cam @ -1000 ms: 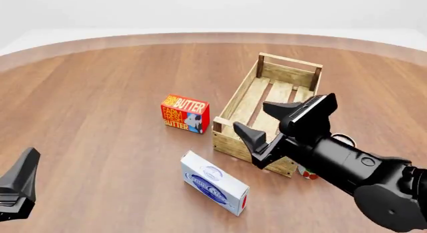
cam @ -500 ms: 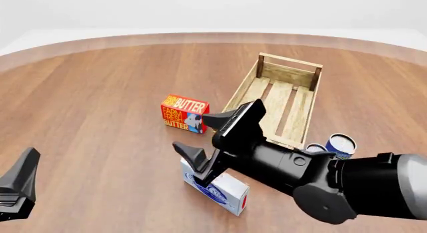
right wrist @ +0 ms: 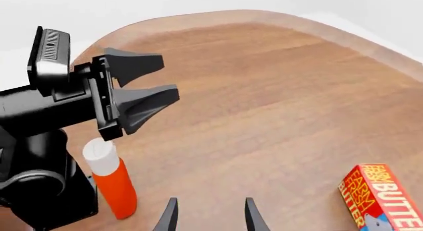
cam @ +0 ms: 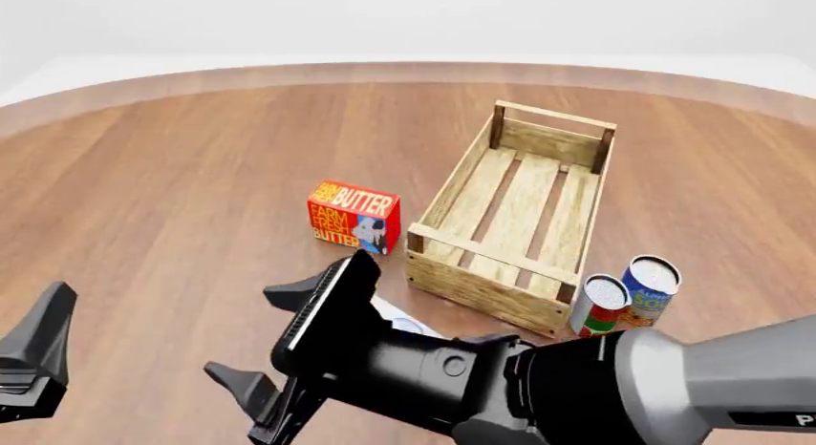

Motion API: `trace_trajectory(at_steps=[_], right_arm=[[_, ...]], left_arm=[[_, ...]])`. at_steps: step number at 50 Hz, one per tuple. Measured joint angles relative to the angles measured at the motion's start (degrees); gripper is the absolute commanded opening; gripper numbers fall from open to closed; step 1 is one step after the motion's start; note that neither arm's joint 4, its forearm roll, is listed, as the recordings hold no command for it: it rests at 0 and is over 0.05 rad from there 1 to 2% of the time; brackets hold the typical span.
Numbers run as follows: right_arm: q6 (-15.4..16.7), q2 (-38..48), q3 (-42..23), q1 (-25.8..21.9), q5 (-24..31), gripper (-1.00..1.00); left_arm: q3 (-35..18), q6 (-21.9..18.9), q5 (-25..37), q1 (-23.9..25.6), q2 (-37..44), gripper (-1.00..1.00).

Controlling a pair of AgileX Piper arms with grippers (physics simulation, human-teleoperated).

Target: Pick up the ketchup, and put it in the wooden tray.

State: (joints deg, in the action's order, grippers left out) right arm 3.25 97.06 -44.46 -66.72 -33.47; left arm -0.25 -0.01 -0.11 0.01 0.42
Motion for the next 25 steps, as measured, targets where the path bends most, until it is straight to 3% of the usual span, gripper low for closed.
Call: trace_trajectory(at_steps=[25], right_arm=[[-1.2, 6.6, -6.9, -9.4, 1.6, 1.0]], left_arm=[[0.0, 0.0, 0.0, 0.0, 0.0, 1.0]])
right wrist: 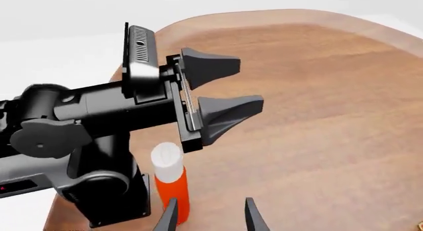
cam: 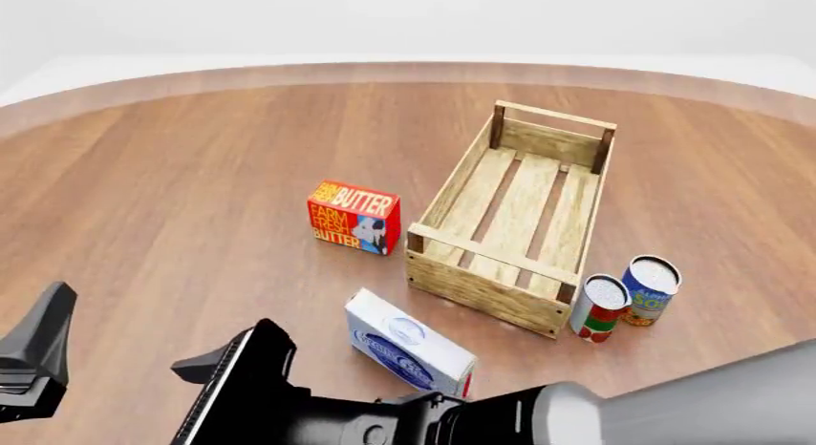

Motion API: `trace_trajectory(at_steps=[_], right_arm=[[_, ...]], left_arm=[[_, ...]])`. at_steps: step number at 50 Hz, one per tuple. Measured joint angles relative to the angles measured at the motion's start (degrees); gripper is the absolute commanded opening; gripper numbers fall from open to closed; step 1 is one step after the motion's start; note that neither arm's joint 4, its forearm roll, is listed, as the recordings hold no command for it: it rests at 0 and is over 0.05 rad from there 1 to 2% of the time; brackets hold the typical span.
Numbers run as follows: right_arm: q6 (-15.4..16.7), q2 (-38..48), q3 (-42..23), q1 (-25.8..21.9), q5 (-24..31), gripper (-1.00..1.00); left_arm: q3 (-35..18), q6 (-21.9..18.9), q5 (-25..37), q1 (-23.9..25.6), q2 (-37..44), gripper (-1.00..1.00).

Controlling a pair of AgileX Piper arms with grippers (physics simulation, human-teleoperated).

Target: Pick up the ketchup, and put it in the wooden tray.

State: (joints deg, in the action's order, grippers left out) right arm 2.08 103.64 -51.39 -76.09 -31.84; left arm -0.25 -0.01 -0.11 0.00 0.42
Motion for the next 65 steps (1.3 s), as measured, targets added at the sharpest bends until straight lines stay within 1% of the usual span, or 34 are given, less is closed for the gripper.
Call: trace_trajectory(at_steps=[12, 29, 52, 65], right_arm=[[-0.4, 2.2, -2.3, -2.7, 0.8, 1.0], [-0.8, 6.1, -5.7, -4.7, 1.6, 1.0], [-1.8, 12.6, -10.8, -6.4, 3.4, 1.0], [-2.4, 15.5, -12.7, -6.5, 3.7, 1.0]], left_arm=[[0.0, 0.0, 0.0, 0.0, 0.0, 1.0], [0.0, 0.0, 0.1, -0.3, -0.1, 1.0], [0.0, 0.0, 0.2, -0.3, -0.2, 1.0], [0.0, 0.0, 0.2, -0.3, -0.2, 1.0]])
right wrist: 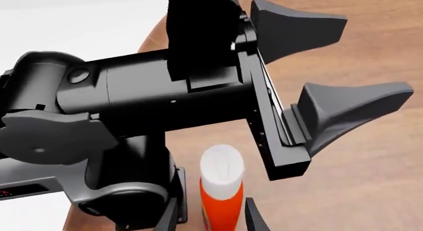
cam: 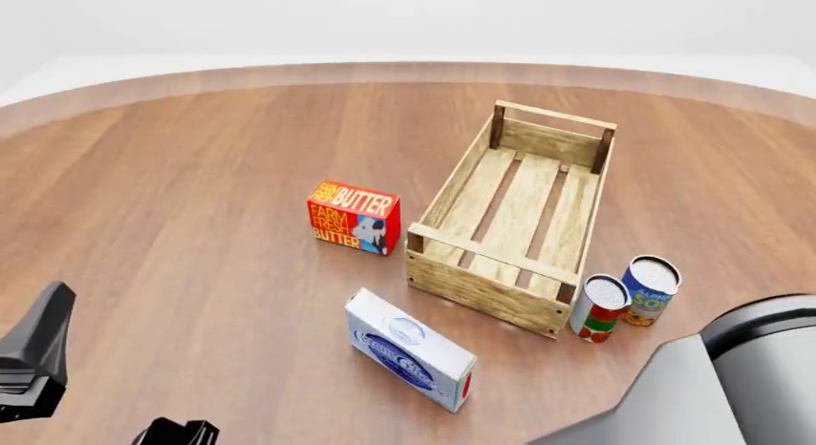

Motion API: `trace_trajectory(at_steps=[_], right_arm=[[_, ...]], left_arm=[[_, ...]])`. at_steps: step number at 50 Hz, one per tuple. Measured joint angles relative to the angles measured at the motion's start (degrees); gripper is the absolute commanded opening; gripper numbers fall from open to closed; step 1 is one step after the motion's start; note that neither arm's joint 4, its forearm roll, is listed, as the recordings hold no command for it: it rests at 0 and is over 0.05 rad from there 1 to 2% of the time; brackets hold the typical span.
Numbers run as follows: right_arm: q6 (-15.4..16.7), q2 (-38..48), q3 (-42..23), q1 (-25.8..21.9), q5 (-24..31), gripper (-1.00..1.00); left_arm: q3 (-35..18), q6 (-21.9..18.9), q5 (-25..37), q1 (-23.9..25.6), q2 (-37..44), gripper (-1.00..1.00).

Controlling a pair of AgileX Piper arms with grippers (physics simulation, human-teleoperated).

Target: Pick up the ketchup, and put it in the wooden tray.

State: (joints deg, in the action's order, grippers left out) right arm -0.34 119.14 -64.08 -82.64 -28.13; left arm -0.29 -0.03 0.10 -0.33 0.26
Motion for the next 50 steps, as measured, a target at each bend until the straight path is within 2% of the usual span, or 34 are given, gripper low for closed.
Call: trace_trajectory(at_steps=[35, 36, 50], right_arm=[[-1.1, 4.5, -2.1, 0.6, -0.6, 1.0], [-1.1, 4.5, -2.1, 0.7, -0.6, -1.0], [-0.2, 4.2, -1.6, 1.4, -0.9, -1.0]], left_arm=[[0.0, 0.0, 0.0, 0.0, 0.0, 1.0], [0.0, 0.0, 0.0, 0.0, 0.0, 1.0], [0.0, 0.0, 0.0, 0.0, 0.0, 1.0]])
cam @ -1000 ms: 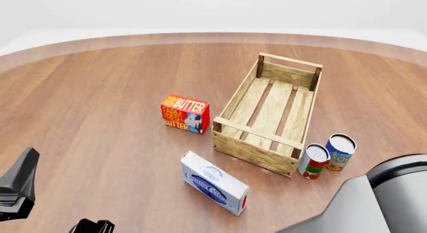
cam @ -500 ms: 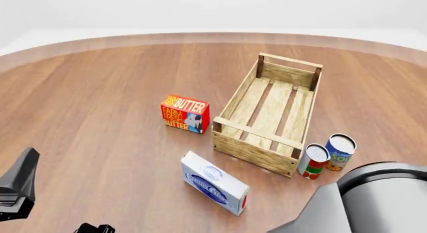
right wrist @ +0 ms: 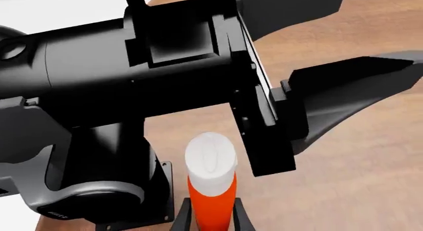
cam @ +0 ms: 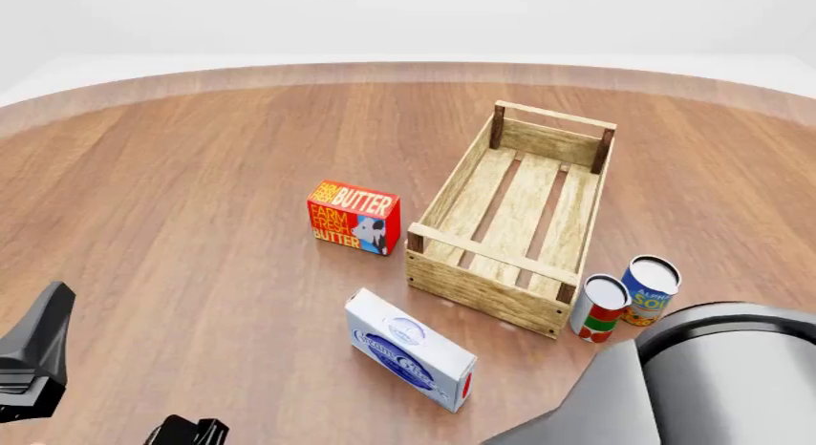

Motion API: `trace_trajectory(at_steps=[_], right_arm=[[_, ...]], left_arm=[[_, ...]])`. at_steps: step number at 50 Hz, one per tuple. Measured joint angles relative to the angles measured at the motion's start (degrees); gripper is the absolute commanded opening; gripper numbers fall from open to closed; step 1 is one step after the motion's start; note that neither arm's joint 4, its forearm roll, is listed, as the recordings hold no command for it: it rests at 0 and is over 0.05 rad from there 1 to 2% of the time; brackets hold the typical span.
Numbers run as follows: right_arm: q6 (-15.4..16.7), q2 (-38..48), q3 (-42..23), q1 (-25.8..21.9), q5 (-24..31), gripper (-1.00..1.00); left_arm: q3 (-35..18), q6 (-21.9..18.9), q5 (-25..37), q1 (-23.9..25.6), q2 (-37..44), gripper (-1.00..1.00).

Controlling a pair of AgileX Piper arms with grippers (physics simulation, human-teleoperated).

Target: Pick up the ketchup, and put it in the wooden tray.

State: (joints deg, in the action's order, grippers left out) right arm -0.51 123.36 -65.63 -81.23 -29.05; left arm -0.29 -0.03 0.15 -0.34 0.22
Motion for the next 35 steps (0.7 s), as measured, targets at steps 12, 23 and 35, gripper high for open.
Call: trace_trajectory(at_steps=[12, 23, 35], right_arm=[[1.2, -3.1, 3.0, 1.6, -0.6, -1.0], [1.8, -6.6, 7.8, 5.9, -2.3, -1.0], [2.4, -8.8, 10.5, 8.5, -2.9, -1.0]], left_arm=[[0.0, 0.0, 0.0, 0.0, 0.0, 1.0], [0.0, 0.0, 0.0, 0.0, 0.0, 1.0], [0.0, 0.0, 0.0, 0.0, 0.0, 1.0]])
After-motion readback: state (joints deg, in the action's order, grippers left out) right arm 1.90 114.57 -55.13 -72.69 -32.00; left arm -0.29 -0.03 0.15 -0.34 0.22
